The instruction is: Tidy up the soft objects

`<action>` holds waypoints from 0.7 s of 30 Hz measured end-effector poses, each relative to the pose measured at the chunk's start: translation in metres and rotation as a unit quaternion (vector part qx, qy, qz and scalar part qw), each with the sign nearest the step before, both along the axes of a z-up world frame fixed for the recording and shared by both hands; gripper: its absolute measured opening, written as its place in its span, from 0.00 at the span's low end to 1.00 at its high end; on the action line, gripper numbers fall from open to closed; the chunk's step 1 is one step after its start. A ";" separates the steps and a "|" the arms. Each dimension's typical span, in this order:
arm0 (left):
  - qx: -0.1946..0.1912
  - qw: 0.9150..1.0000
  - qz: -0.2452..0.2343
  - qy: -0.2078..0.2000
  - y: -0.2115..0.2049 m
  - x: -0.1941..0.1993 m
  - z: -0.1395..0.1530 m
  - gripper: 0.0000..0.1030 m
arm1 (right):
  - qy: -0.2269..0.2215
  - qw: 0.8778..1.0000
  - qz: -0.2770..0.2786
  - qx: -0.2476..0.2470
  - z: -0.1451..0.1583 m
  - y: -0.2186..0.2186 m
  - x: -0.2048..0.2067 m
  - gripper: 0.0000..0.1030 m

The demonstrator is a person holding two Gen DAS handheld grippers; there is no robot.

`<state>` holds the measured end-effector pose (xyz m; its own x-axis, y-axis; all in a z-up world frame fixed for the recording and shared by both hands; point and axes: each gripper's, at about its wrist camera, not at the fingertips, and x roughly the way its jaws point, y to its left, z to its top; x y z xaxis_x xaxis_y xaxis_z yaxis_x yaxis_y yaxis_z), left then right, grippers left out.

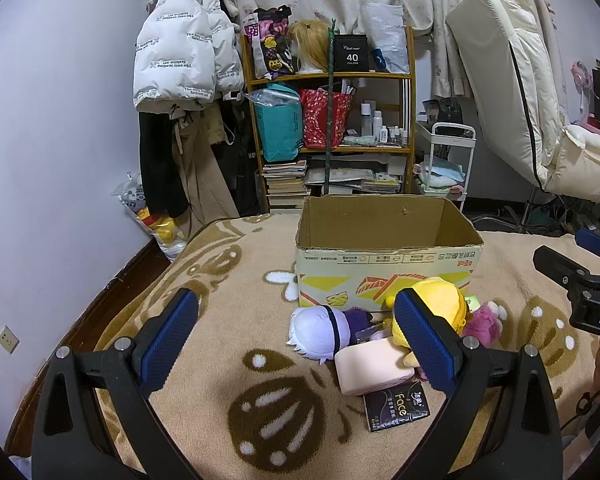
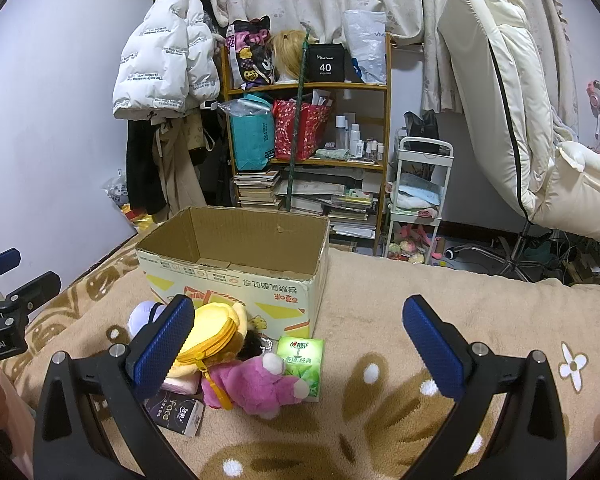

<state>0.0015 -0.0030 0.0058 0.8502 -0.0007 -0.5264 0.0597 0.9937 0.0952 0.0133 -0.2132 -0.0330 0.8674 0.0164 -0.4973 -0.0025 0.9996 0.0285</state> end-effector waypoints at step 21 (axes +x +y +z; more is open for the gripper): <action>-0.002 1.000 0.000 0.000 0.007 -0.003 0.000 0.95 | 0.000 1.000 0.000 0.001 0.000 0.000 0.000 1.00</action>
